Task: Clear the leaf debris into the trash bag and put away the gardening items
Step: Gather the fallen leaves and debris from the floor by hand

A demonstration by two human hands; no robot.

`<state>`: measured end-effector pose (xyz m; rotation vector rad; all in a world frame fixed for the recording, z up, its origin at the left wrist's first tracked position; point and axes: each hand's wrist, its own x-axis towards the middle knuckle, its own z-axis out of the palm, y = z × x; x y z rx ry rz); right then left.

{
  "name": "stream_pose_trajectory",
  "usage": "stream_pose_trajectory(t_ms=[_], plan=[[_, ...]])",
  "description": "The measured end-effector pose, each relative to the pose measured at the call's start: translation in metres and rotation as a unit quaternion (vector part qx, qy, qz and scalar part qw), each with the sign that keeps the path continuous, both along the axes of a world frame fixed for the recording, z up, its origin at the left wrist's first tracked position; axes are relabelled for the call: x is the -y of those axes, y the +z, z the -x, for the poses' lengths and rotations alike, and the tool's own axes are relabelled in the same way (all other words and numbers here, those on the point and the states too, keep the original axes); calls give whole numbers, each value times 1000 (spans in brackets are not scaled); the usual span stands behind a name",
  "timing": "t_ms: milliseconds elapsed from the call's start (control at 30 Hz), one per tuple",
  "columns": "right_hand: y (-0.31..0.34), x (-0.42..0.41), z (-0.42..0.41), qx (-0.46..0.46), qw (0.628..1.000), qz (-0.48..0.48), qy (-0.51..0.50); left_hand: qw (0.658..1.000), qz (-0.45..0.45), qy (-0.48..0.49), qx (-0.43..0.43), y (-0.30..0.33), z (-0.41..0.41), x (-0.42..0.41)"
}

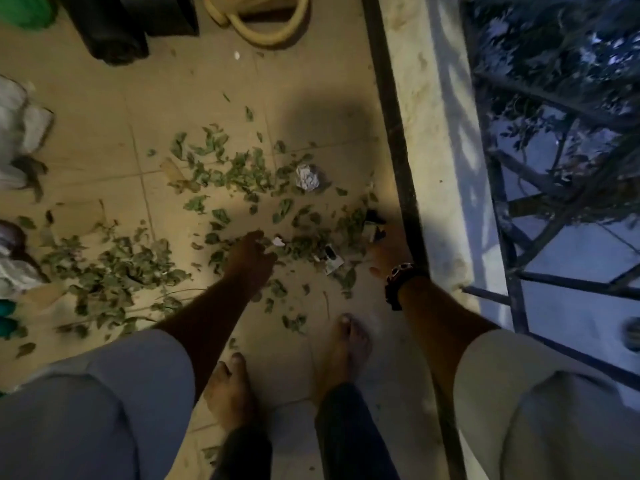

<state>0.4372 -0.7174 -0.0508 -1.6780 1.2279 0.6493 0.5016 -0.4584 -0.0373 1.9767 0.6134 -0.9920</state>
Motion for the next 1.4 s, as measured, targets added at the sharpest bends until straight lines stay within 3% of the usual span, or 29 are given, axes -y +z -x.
stream_pose_trajectory(t_ms=[100,333,467,633,800,867,967,1100,1233,1300,1400], plan=[[-49,15,-2,-7,1000,16,-2,1000,8,-4,12,-17,-13,12],[-51,-9,-47,-129,975,108,146,987,-100,-101,78,-68,-29,14],[-66,-44,-58,-92,959,119,239,966,-161,-169,112,-84,-50,7],[-63,-77,-44,-74,896,124,419,923,-235,-267,146,-92,-101,8],[-63,-70,-92,29,900,199,386,922,-199,-303,132,-106,-158,13],[-72,-63,-132,53,888,214,404,900,-208,-360,129,-118,-166,16],[-90,-61,-163,51,818,216,530,875,-211,-419,123,-121,-144,24],[-110,-86,-118,36,698,235,675,848,-180,-477,147,-109,-68,29],[-93,-81,-61,62,751,147,641,830,-129,-522,146,-96,-29,14],[-91,-67,-72,118,779,173,591,827,-129,-506,208,-86,-48,4],[-97,-53,-136,149,785,231,555,832,-173,-440,291,-89,-117,-7]])
